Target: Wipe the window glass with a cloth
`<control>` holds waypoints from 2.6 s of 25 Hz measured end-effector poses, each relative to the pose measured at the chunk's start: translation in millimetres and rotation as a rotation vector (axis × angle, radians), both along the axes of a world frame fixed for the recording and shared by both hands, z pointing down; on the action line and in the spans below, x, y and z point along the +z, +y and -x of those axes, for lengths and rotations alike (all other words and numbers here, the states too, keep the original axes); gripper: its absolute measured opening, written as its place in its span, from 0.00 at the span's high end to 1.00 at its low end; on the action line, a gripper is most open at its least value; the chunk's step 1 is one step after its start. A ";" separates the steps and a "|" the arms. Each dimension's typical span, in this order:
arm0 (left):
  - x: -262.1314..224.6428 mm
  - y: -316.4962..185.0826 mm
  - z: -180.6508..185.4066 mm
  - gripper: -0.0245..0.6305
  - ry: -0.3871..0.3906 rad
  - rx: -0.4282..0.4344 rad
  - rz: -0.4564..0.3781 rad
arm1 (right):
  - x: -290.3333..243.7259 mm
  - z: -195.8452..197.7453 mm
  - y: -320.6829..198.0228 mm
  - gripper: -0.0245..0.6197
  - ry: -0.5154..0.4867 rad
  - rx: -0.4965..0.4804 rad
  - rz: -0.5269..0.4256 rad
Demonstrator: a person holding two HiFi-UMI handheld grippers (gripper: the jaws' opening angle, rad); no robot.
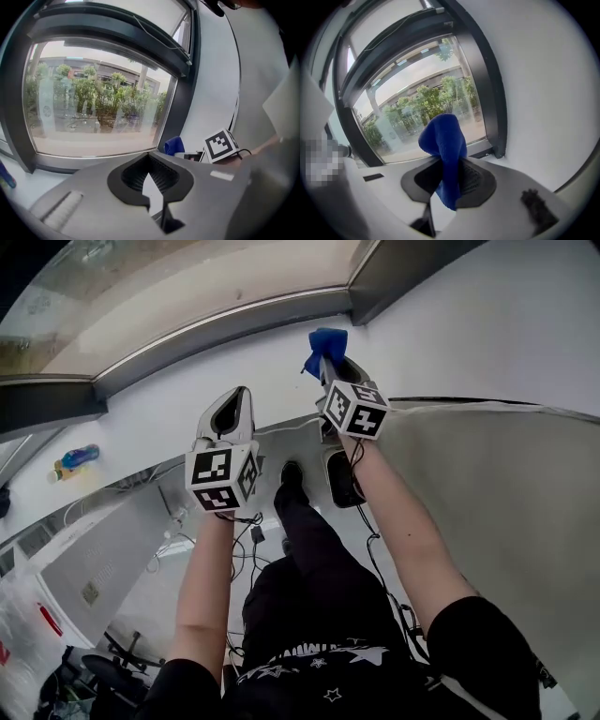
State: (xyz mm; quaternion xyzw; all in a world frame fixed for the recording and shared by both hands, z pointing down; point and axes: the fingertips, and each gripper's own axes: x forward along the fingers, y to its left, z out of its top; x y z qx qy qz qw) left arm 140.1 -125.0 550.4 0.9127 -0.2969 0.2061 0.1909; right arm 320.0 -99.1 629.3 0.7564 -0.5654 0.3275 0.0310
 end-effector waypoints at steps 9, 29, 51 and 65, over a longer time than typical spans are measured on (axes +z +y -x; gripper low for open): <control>-92.1 70.0 94.4 0.95 0.025 -0.085 -0.097 | -92.1 85.1 41.8 0.84 0.034 -0.080 -0.076; -216.0 301.3 269.2 0.95 0.104 -0.238 -0.185 | -286.8 287.7 236.7 0.84 0.143 -0.413 -0.264; -304.6 436.7 142.3 0.95 0.120 -0.360 -0.375 | -346.0 197.1 426.1 0.84 0.118 -0.693 -0.360; -293.6 559.0 102.5 0.95 0.060 -0.437 -0.378 | -357.4 158.7 536.8 0.85 0.074 -0.819 -0.425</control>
